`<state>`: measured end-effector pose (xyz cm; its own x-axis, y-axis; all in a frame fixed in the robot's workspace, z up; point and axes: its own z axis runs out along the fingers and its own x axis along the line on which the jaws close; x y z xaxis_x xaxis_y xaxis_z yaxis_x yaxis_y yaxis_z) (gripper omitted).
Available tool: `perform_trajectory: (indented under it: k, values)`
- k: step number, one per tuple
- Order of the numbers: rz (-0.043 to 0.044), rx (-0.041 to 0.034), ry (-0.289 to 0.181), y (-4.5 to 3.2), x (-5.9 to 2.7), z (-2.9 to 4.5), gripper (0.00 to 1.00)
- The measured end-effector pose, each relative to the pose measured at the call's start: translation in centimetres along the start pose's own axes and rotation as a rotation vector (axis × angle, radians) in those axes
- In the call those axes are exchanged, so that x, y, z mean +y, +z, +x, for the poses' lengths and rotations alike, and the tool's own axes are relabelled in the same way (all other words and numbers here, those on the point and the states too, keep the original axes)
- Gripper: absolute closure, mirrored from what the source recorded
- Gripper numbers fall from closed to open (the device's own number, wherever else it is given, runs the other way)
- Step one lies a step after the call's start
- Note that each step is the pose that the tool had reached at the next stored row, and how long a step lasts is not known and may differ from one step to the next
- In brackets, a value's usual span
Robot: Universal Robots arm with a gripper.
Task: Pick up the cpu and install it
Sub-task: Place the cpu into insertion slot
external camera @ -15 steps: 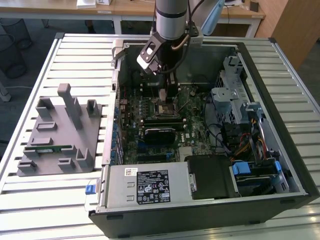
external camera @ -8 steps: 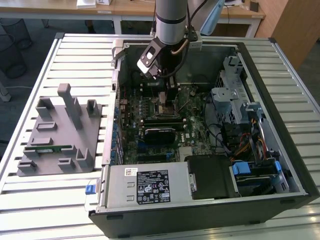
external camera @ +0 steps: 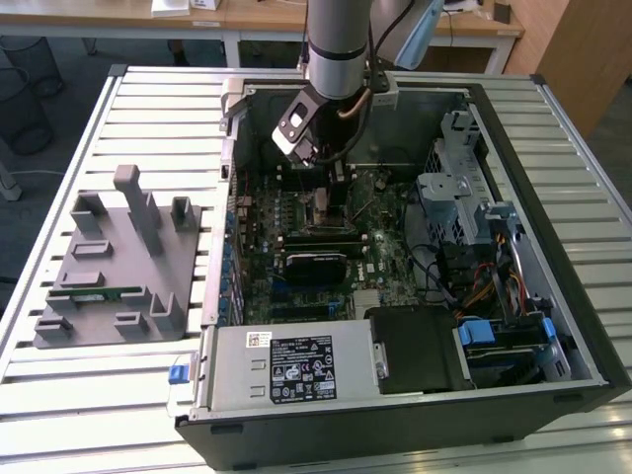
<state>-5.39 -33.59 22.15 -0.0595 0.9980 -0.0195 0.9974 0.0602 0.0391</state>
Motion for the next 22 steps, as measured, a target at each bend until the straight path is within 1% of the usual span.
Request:
perform_trajectory:
  k: [7,12,22]
  values:
    - [0.0,0.0001,0.0,0.94,0.0,0.02,0.46]
    - [0.0,0.0002,0.0,1.42,-0.02,0.03,0.46]
    - [0.0,0.0,0.006,1.79,-0.08,0.07,0.46]
